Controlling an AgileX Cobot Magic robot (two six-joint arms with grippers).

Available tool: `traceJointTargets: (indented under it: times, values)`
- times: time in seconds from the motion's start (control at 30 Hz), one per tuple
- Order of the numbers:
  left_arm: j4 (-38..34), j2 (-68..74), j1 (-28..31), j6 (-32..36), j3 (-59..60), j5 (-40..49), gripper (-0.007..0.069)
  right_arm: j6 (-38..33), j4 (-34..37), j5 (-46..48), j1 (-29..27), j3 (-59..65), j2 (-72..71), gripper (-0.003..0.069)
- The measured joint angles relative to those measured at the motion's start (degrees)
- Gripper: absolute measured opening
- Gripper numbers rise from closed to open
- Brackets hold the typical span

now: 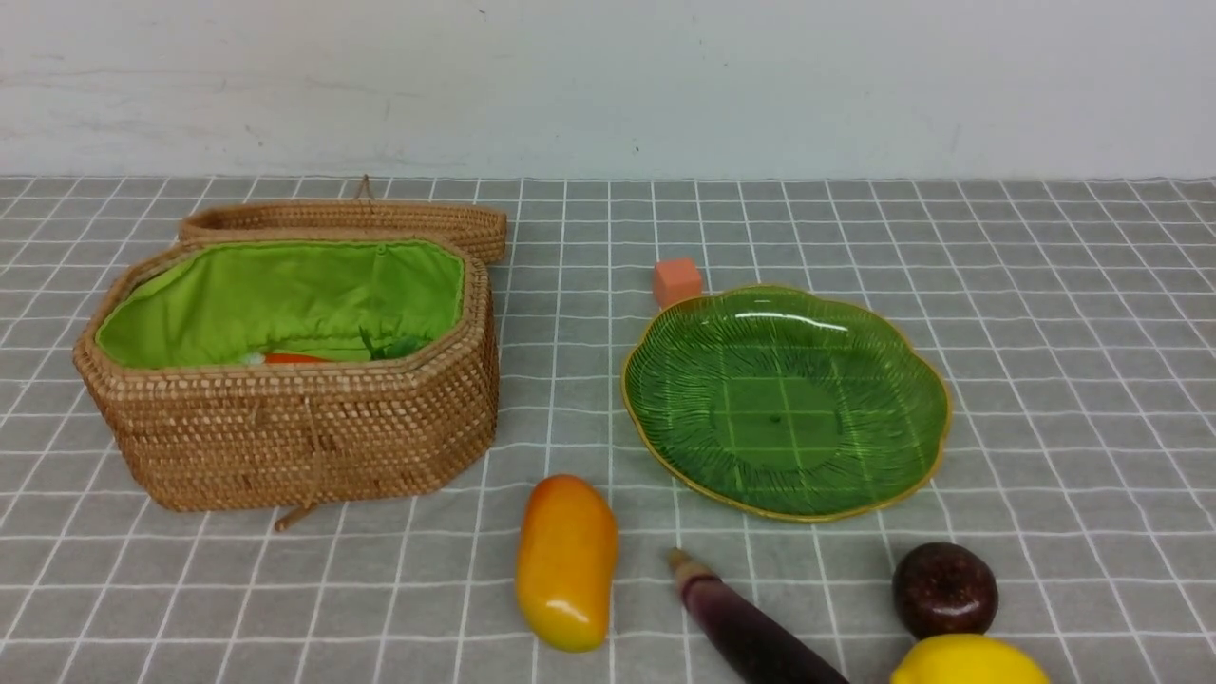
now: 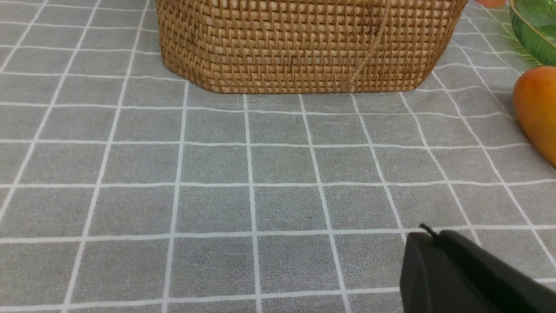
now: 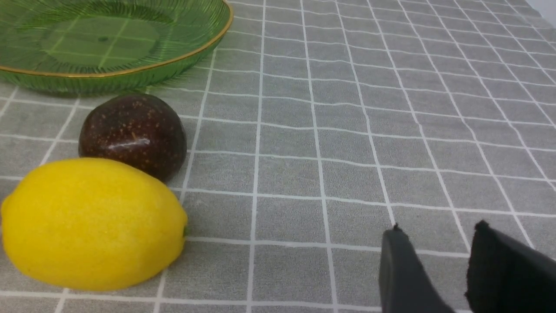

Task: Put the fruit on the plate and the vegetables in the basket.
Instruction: Grab an eggplant with your right arm and place it in the basket on the left.

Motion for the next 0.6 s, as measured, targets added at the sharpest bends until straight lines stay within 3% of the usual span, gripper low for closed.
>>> traceJointTargets:
  times: [0.27,0.47,0.6]
  values:
    - [0.0,0.0,0.0,0.0,0.0,0.0,0.0014,0.0,-1.2,-4.5,0.0,0.7,0.0,0.0240]
    - [0.0,0.0,0.0,0.0,0.0,0.0,0.0021,1.1,-1.3,-29.9,0.0,0.9,0.0,0.0240]
    - [0.0,0.0,0.0,0.0,0.0,0.0,0.0022,8.3,-1.4,-44.2,0.0,0.9,0.0,0.0240]
